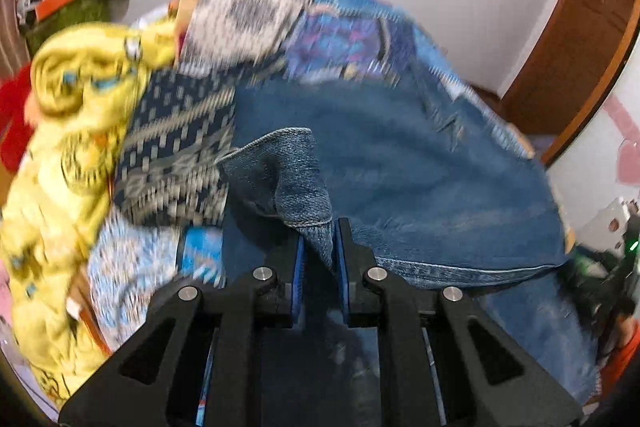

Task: Fold large clothes

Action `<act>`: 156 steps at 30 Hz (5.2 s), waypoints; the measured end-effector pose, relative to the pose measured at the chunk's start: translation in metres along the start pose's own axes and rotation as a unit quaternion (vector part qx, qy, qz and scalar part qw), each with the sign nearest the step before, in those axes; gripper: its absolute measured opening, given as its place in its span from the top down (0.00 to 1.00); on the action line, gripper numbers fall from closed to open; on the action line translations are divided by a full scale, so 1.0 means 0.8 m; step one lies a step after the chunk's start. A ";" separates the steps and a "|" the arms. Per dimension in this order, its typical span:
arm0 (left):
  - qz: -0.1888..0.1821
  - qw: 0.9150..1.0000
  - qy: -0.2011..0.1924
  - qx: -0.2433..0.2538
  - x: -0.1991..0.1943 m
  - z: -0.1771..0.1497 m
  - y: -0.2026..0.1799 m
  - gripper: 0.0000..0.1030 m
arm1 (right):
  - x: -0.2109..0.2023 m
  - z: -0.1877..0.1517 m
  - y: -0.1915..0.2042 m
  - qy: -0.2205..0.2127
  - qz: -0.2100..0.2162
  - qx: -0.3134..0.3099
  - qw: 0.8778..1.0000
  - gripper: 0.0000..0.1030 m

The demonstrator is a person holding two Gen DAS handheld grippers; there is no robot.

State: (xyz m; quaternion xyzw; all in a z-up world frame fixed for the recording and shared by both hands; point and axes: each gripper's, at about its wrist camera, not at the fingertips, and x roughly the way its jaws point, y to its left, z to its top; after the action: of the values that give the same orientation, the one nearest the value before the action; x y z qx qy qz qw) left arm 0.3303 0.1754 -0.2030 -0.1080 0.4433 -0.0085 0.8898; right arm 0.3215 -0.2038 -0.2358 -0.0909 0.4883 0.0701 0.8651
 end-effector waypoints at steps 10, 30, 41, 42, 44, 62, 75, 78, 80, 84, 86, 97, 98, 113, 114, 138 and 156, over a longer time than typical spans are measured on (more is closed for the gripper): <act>0.031 0.996 0.071 -0.037 0.035 -0.073 0.040 0.53 | -0.016 -0.014 0.003 0.029 0.012 0.009 0.999 0.23; 0.027 0.995 0.076 -0.054 -0.065 -0.130 0.055 0.26 | -0.073 -0.045 -0.003 0.022 0.140 0.119 0.983 0.21; -0.048 0.983 0.112 -0.137 -0.070 -0.202 0.059 0.26 | -0.087 -0.114 -0.002 0.048 0.181 0.173 0.967 0.21; -0.053 0.982 0.106 -0.145 -0.073 -0.206 0.060 0.26 | -0.088 -0.117 -0.004 0.048 0.181 0.174 0.967 0.21; -0.066 0.981 0.099 -0.153 -0.081 -0.210 0.058 0.26 | -0.087 -0.125 -0.005 0.053 0.184 0.178 0.965 0.21; -0.046 0.994 0.033 -0.091 -0.132 -0.201 0.030 0.81 | -0.103 -0.141 -0.001 0.020 0.187 0.168 0.968 0.70; -0.067 0.995 -0.035 -0.060 -0.170 -0.155 0.001 0.83 | -0.109 -0.128 -0.006 0.007 0.168 0.160 0.973 0.51; -0.068 0.995 -0.034 -0.063 -0.166 -0.158 0.002 0.83 | -0.088 -0.137 0.000 0.029 0.184 0.166 0.968 0.51; -0.068 0.995 -0.027 -0.065 -0.160 -0.160 0.004 0.83 | -0.087 -0.142 -0.005 0.026 0.200 0.183 0.962 0.51; -0.072 0.994 -0.024 -0.073 -0.156 -0.161 0.005 0.83 | -0.094 -0.138 -0.007 0.018 0.220 0.189 0.957 0.77; -0.074 0.994 -0.031 -0.068 -0.158 -0.156 0.002 0.83 | -0.102 -0.131 -0.001 0.002 0.215 0.181 0.960 0.88; -0.101 0.990 -0.083 -0.059 -0.159 -0.085 -0.014 0.86 | -0.122 -0.038 0.012 -0.099 0.237 0.151 0.955 0.90; -0.104 0.989 -0.089 -0.061 -0.157 -0.071 -0.015 0.86 | -0.122 -0.024 0.012 -0.106 0.238 0.144 0.955 0.90; -0.038 0.988 -0.117 -0.092 -0.010 0.162 0.030 0.87 | -0.036 0.210 -0.006 -0.151 0.178 0.149 0.961 0.90; -0.027 0.990 -0.105 -0.092 0.011 0.168 0.036 0.87 | -0.023 0.217 -0.008 -0.143 0.174 0.153 0.962 0.90; 0.064 0.995 -0.041 0.067 -0.008 0.141 -0.017 0.12 | -0.075 0.188 -0.002 -0.124 0.089 0.054 0.987 0.20; 0.051 0.982 0.040 0.178 0.083 0.021 -0.088 0.04 | 0.010 0.110 0.096 -0.007 0.174 -0.022 0.984 0.19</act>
State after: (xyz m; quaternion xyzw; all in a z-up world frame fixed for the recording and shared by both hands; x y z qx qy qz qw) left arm 0.3898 0.1023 -0.2310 0.0750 0.4752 -0.0463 0.8754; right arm 0.3828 -0.1086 -0.2044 -0.0230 0.4892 0.2310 0.8407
